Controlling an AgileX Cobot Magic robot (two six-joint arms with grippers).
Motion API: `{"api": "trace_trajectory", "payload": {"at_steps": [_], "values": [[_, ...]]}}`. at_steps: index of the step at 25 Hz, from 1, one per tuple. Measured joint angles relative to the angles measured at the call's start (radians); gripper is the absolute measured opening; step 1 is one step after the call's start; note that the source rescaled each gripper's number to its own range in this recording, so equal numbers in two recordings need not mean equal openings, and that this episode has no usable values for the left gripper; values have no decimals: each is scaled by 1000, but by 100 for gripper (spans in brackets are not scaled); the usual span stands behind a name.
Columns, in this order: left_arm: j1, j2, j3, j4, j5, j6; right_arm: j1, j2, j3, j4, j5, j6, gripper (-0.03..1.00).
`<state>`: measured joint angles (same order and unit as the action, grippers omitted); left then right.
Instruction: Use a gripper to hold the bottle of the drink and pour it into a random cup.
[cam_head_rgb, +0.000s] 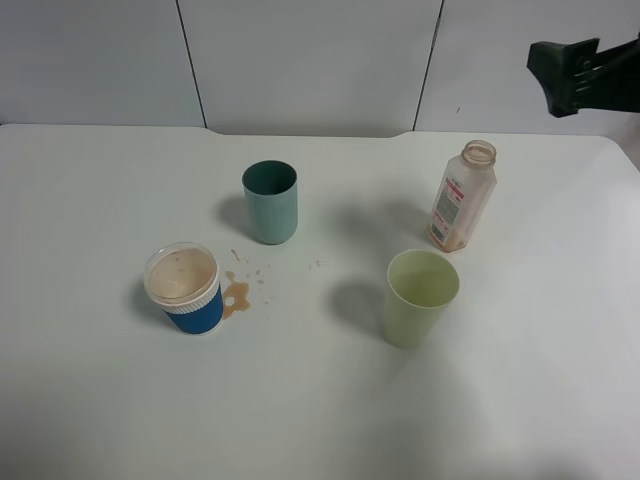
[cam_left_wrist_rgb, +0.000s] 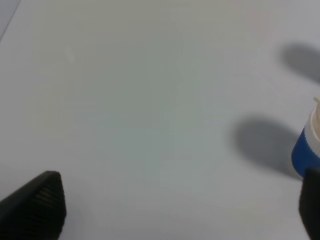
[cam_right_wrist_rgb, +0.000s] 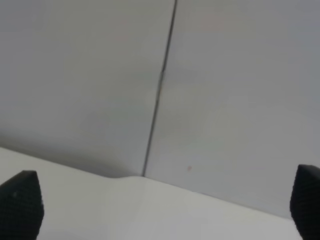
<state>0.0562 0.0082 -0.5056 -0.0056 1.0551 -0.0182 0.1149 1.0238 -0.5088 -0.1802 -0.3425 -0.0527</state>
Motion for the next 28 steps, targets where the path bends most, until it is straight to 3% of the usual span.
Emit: {"api": "trace_trajectory", "payload": {"at_steps": [7,17,23,28], "values": [[0,0,0,0,0,0,0,-265,0,0,216,-46,100],[0,0,0,0,0,0,0,-741,0,-21,618,-47,100],[0,0,0,0,0,0,0,-977,0,-25,914,-47,100],[0,0,0,0,0,0,0,-1027,0,48,1175,-46,100]]}}
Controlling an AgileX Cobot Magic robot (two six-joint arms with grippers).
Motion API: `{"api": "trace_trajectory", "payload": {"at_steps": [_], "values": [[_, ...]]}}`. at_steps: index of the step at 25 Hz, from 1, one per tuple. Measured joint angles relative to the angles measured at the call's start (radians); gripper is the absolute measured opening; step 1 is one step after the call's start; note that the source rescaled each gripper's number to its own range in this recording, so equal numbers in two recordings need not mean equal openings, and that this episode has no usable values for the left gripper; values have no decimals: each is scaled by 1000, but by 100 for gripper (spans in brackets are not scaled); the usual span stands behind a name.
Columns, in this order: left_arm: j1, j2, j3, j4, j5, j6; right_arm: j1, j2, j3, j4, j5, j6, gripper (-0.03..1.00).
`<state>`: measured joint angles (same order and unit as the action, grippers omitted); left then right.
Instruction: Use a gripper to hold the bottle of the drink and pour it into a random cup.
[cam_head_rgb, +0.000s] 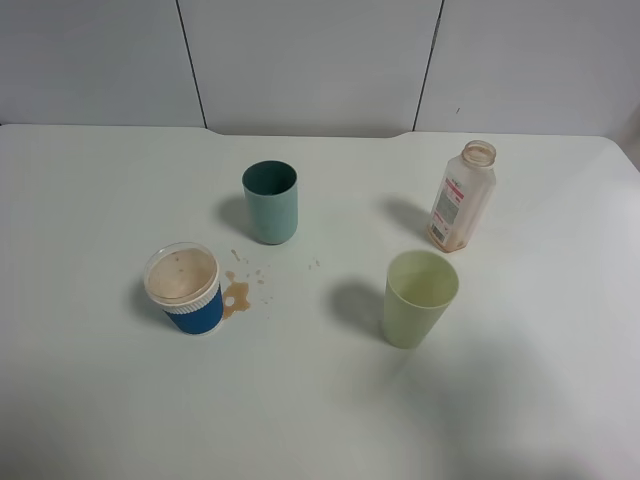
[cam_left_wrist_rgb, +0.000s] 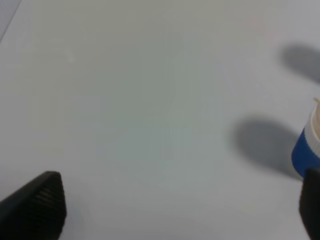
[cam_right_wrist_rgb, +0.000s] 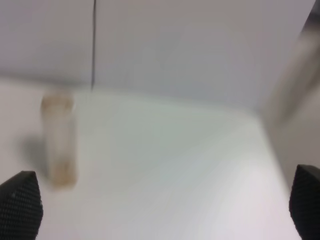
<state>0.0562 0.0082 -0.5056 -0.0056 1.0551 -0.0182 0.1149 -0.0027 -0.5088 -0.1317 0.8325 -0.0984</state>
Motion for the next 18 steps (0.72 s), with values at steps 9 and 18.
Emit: {"api": "trace_trajectory", "payload": {"at_steps": [9,18], "values": [[0,0,0,0,0,0,0,0,-12,93,251,18,100],[0,0,0,0,0,0,0,0,3,120,238,98,100]]}}
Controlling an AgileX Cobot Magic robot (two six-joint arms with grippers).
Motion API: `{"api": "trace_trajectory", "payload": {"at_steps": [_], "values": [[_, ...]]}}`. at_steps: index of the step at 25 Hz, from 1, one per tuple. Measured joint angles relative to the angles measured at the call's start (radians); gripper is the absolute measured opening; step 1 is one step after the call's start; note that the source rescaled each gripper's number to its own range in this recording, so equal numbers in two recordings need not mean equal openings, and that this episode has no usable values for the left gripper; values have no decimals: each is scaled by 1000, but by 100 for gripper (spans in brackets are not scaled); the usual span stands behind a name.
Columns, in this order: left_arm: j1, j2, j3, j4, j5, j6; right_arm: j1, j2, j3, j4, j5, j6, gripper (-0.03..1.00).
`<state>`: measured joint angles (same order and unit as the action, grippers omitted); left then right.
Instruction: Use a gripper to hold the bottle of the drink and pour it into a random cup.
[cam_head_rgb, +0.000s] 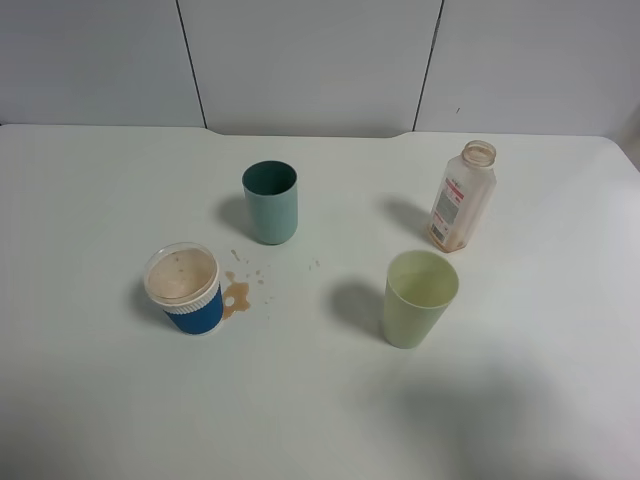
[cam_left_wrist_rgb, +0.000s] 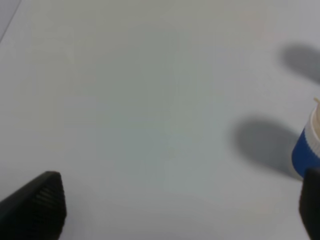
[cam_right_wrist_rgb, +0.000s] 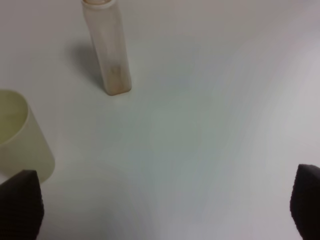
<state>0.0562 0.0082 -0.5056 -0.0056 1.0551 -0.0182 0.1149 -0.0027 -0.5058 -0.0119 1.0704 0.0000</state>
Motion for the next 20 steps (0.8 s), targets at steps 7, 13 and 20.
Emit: {"api": "trace_trajectory", "payload": {"at_steps": [7,13,20], "values": [[0,0,0,0,0,0,0,0,0,0,-11,7,100],[0,0,0,0,0,0,0,0,0,0,-11,7,100],[0,0,0,0,0,0,-2,0,0,0,-11,7,100]]}}
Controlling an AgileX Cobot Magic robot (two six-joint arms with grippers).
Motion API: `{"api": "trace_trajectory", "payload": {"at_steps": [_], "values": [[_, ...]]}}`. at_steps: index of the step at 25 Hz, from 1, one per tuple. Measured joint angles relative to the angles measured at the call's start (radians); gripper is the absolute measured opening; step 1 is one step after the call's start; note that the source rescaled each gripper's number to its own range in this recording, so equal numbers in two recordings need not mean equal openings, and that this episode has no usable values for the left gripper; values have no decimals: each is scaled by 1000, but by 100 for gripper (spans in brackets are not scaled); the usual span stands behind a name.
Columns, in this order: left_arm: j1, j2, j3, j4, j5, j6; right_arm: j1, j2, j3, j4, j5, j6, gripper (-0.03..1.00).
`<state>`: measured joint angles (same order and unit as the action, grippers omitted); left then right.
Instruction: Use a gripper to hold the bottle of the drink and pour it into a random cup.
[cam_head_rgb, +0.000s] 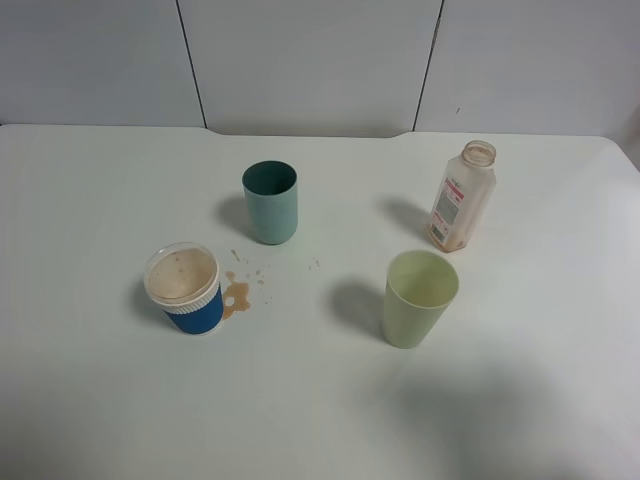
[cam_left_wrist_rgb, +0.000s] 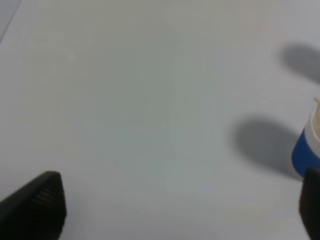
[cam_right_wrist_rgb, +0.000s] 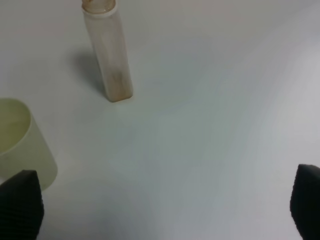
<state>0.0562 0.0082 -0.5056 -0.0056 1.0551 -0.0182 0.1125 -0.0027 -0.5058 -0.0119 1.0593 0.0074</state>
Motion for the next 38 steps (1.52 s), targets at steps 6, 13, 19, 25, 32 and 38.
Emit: {"api": "trace_trajectory", "payload": {"at_steps": [6,13,19,25,32,38], "values": [[0,0,0,0,0,0,-82,0,0,0,0,0,100],[0,0,0,0,0,0,-143,0,0,0,0,0,100],[0,0,0,0,0,0,-143,0,0,0,0,0,100],[0,0,0,0,0,0,-143,0,0,0,0,0,100],[0,0,0,0,0,0,-143,0,0,0,0,0,100],[-21,0,0,0,0,0,-143,0,0,0,0,0,100]]}}
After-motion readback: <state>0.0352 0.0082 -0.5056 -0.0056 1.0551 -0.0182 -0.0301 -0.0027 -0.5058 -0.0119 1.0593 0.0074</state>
